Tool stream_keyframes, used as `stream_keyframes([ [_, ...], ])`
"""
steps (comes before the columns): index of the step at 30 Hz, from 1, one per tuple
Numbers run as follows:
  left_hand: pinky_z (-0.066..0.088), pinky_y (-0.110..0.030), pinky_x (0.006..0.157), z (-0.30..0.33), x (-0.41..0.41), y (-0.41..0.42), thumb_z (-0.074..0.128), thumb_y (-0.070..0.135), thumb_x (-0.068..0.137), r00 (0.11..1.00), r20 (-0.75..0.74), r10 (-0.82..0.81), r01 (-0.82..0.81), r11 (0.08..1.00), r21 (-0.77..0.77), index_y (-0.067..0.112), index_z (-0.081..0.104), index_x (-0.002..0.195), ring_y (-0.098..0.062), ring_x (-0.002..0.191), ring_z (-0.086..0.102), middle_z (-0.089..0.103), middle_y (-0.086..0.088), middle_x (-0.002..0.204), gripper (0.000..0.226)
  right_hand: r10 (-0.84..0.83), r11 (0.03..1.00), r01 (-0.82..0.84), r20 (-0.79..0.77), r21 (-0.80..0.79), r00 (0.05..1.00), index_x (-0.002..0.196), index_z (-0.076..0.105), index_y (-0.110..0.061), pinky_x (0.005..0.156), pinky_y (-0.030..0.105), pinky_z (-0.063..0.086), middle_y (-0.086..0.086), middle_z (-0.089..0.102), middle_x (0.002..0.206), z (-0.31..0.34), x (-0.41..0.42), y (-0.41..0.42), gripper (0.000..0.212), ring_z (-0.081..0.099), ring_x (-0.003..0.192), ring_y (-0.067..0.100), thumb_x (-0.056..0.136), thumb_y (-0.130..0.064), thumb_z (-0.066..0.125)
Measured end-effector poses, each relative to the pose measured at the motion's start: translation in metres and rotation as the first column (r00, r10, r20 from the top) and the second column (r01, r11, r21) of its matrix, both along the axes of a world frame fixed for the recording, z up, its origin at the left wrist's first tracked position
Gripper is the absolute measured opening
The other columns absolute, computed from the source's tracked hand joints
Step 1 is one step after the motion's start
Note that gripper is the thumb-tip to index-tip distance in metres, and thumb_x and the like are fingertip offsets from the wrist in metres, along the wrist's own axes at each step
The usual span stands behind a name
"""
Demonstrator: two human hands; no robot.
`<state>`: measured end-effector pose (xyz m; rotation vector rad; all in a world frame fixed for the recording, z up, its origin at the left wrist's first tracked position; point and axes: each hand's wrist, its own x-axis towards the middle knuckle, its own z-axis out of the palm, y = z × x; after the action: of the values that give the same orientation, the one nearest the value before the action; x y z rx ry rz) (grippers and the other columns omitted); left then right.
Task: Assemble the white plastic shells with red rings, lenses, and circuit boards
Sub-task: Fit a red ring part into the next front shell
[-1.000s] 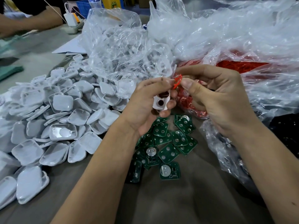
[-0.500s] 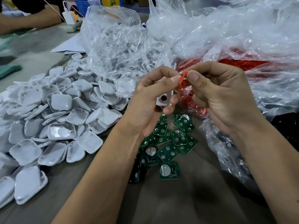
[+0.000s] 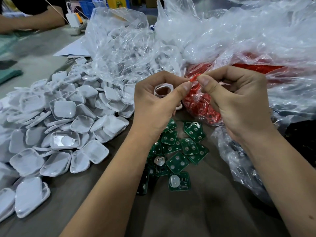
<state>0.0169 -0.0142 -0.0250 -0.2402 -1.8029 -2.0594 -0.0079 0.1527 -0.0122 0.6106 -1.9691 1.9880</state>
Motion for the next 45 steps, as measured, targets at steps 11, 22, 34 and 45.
stream_keyframes([
  [11, 0.041, -0.024, 0.046, -0.005, -0.005, -0.001, 0.078, 0.016, 0.086, 0.995, 0.061, -0.078, 0.078, 0.997, 0.004, 0.02, 0.071, 0.079, -0.014, 0.054, 0.052, 0.059, 0.001, 0.062, 0.011, 0.019, 1.0, -0.017, 0.115, -0.015, 0.993, 0.089, 0.076, -0.015, 0.049, 0.014, 0.039, -0.012, 0.067, 0.066, -0.004, -0.001, -0.002, 0.006, 0.051, 0.049, 0.001, 0.094, -0.016, 0.076],
  [22, 0.051, -0.032, 0.083, 0.003, -0.003, 0.0, 0.043, 0.014, 0.095, 0.886, 0.245, -0.393, 0.254, 0.855, 0.452, -0.006, 0.057, 0.132, -0.016, 0.089, 0.058, 0.063, -0.011, 0.101, 0.045, 0.015, 0.983, 0.036, 0.273, -0.18, 0.962, 0.086, 0.075, -0.01, 0.04, 0.017, 0.03, -0.008, 0.059, 0.055, -0.004, -0.004, 0.0, 0.008, 0.036, 0.039, 0.006, 0.094, -0.009, 0.074],
  [34, 0.065, -0.041, 0.064, -0.015, -0.009, 0.003, 0.075, 0.019, 0.095, 0.897, 0.362, 0.253, -0.218, 0.967, -0.135, 0.009, 0.076, 0.089, -0.025, 0.075, 0.078, 0.077, -0.011, 0.084, 0.012, 0.008, 0.993, 0.02, 0.232, -0.119, 0.973, 0.084, 0.078, -0.011, 0.041, 0.022, 0.028, 0.004, 0.069, 0.066, -0.006, -0.006, 0.001, 0.008, 0.037, 0.041, 0.011, 0.091, -0.011, 0.078],
  [45, 0.064, -0.035, 0.073, -0.004, -0.004, 0.019, 0.051, 0.006, 0.106, 0.861, 0.501, -0.087, -0.075, 0.953, 0.294, -0.007, 0.063, 0.109, -0.028, 0.083, 0.076, 0.076, -0.025, 0.099, 0.017, -0.186, 0.964, 0.144, 0.177, 0.224, 0.967, 0.077, 0.081, -0.023, 0.056, 0.025, 0.056, -0.005, 0.077, 0.07, -0.02, -0.01, -0.007, 0.008, 0.073, 0.062, 0.012, 0.083, -0.026, 0.085],
])
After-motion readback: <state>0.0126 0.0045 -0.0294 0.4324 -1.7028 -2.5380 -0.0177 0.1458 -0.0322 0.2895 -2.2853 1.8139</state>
